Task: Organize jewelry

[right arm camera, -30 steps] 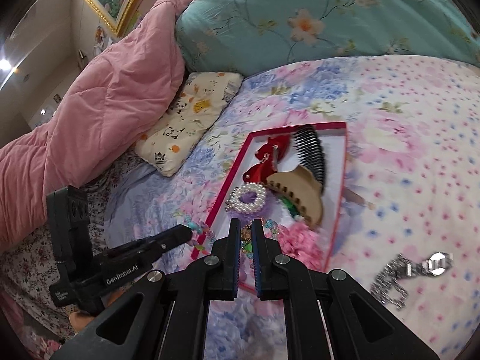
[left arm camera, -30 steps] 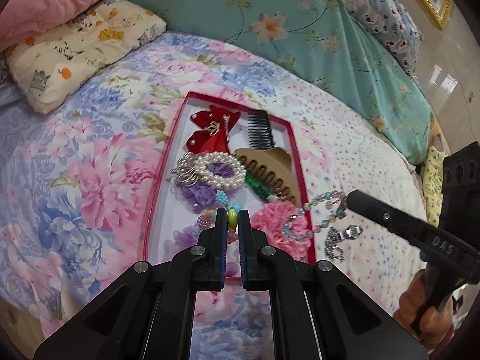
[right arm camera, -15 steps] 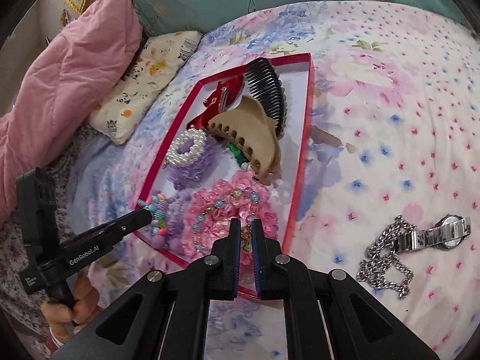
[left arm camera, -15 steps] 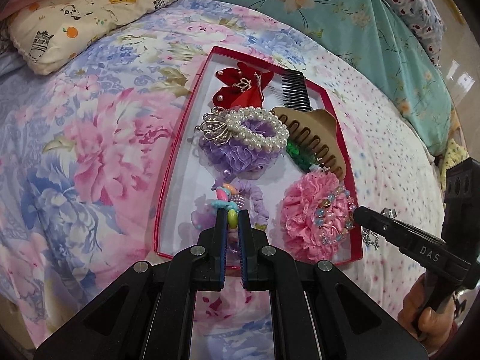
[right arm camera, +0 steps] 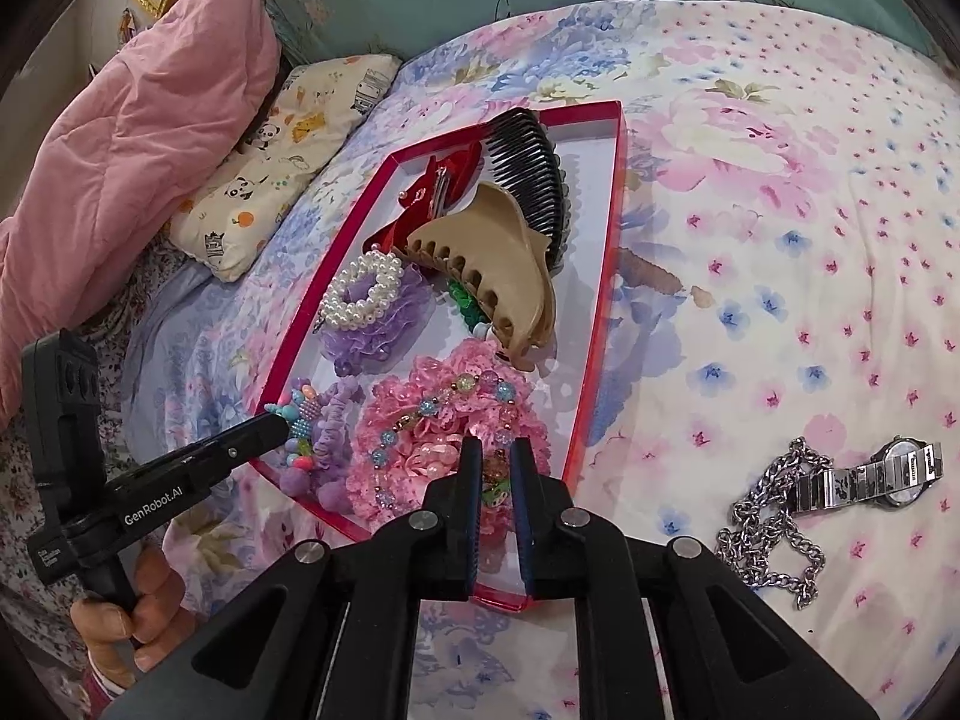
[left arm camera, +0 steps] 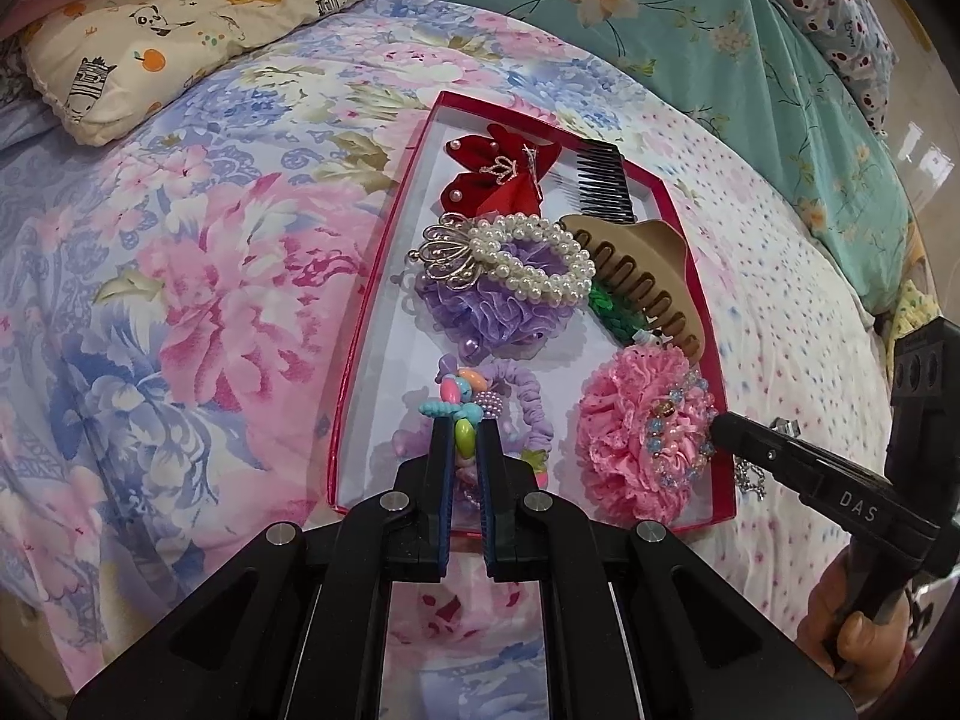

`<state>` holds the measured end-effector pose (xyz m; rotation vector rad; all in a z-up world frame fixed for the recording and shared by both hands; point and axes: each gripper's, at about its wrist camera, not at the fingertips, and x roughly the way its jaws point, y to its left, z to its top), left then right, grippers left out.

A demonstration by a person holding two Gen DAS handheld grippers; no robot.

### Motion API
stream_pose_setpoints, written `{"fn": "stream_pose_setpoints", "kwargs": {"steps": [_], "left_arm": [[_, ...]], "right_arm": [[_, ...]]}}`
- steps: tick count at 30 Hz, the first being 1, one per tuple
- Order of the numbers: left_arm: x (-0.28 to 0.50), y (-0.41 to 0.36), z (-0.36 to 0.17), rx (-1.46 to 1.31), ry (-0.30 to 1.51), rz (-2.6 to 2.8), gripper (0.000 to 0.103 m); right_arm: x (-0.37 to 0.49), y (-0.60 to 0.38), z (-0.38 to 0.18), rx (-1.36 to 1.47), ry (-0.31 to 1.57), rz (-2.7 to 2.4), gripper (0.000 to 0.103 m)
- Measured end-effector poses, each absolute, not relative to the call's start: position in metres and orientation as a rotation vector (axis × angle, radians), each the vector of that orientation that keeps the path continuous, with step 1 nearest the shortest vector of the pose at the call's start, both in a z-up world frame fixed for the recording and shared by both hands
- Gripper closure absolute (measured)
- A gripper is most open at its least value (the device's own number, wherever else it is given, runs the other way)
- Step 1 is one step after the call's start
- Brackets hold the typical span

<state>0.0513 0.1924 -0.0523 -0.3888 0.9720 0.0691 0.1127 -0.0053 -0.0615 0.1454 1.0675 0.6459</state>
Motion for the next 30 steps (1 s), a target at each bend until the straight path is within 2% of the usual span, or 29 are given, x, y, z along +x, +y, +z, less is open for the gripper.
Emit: {"fn": "stream_pose_setpoints", "kwargs": {"steps": [4, 8, 9, 13, 15, 17, 21, 23, 25, 30], "left_arm": [[0.050, 0.190, -0.052, -0.371, 0.970, 0.075, 0.097], [0.048, 0.188, -0.051, -0.364, 0.967, 0.078, 0.095], [0.047, 0.188, -0.051, -0.365, 0.966, 0.079, 0.094], [0.046, 0.188, -0.051, -0.369, 0.964, 0.083, 0.084], [0.045, 0.187, -0.051, -0.373, 0.964, 0.084, 0.082], [0.044, 0.187, -0.050, -0.375, 0.962, 0.084, 0.077], [0.040, 0.185, -0.047, -0.379, 0.949, 0.083, 0.069], [0.038, 0.184, -0.044, -0.377, 0.941, 0.082, 0.064], [0.036, 0.183, -0.040, -0.372, 0.931, 0.081, 0.060], [0.029, 0.179, -0.030, -0.351, 0.909, 0.096, 0.046]], "right_arm": [[0.112, -0.005, -0.059, 0.149, 1.057, 0.649, 0.088], [0.110, -0.008, -0.057, 0.168, 1.040, 0.654, 0.070], [0.109, -0.010, -0.056, 0.178, 1.033, 0.653, 0.069], [0.107, -0.012, -0.055, 0.193, 1.026, 0.660, 0.065], [0.105, -0.013, -0.054, 0.193, 1.018, 0.660, 0.059], [0.103, -0.015, -0.052, 0.200, 1.007, 0.661, 0.047], [0.100, -0.022, -0.047, 0.232, 0.985, 0.673, 0.037], [0.098, -0.027, -0.043, 0.254, 0.959, 0.678, 0.023], [0.095, -0.030, -0.039, 0.264, 0.935, 0.686, 0.014], [0.087, -0.038, -0.025, 0.251, 0.871, 0.677, 0.006]]}}
